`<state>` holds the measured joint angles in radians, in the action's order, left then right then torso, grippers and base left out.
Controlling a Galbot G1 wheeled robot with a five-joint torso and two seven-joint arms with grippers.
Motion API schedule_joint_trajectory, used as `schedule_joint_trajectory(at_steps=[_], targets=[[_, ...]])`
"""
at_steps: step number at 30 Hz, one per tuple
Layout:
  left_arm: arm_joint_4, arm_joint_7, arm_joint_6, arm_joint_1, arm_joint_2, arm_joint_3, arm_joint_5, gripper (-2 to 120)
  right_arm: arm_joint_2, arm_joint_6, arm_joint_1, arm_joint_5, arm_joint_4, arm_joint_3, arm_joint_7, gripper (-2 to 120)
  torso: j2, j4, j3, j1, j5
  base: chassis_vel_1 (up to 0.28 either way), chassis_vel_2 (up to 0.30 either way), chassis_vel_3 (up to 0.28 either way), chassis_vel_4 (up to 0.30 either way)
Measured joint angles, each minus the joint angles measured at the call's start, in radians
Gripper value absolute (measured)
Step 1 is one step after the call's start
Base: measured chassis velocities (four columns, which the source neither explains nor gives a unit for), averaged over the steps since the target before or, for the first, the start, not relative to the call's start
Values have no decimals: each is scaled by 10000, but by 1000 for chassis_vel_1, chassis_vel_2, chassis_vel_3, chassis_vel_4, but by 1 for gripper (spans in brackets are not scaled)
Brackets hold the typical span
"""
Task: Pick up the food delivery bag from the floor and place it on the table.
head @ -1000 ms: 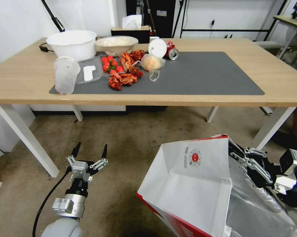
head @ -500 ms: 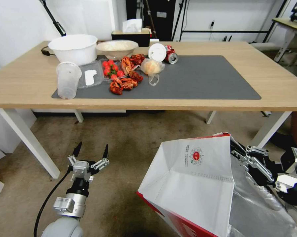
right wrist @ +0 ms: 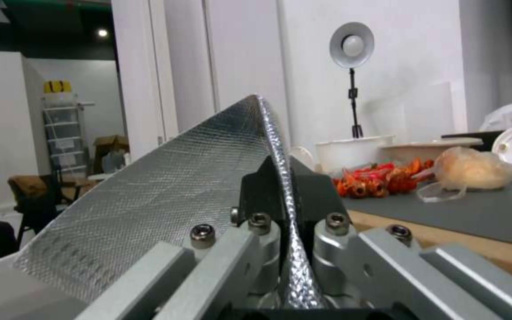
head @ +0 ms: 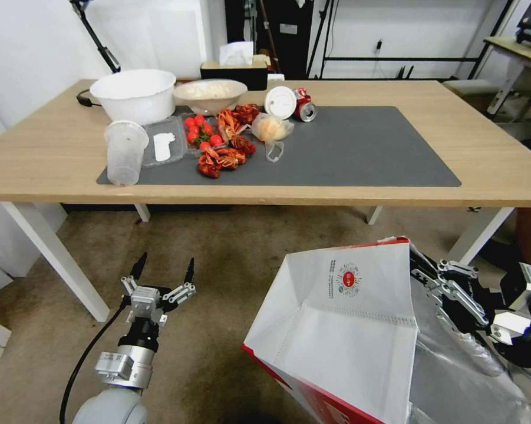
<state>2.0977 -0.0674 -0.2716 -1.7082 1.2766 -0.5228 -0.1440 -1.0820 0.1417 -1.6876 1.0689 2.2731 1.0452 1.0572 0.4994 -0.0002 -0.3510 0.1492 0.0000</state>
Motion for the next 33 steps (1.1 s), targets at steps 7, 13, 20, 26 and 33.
schedule_joint_trajectory(at_steps=[7, 13, 20, 26, 33], targets=[[33, -16, 0, -10, 14, -32, -36, 100, -56, 5, -97, 3, 117, 58, 3, 0, 267, 0, -169, 98, 0, 0, 0, 0, 0], [33, -43, -4, -24, 12, -114, -102, 100, -152, -5, -171, -9, 184, 66, 48, 0, 546, 2, -336, 212, 0, 0, 0, 0, 0], [45, -65, -20, -62, 12, -188, -137, 100, -207, -12, -184, -45, 186, 46, 68, 0, 836, 0, -517, 318, 0, 0, 0, 0, 0], [96, -72, -29, -101, 7, -282, -172, 100, -226, -27, -176, -47, 186, 46, 77, 0, 1052, 0, -653, 395, 0, 0, 0, 0, 0], [125, -78, -96, -191, -14, -311, -184, 100, -304, -80, -218, -52, 158, 49, 169, 0, 1328, 0, -818, 509, 0, 0, 0, 0, 0]])
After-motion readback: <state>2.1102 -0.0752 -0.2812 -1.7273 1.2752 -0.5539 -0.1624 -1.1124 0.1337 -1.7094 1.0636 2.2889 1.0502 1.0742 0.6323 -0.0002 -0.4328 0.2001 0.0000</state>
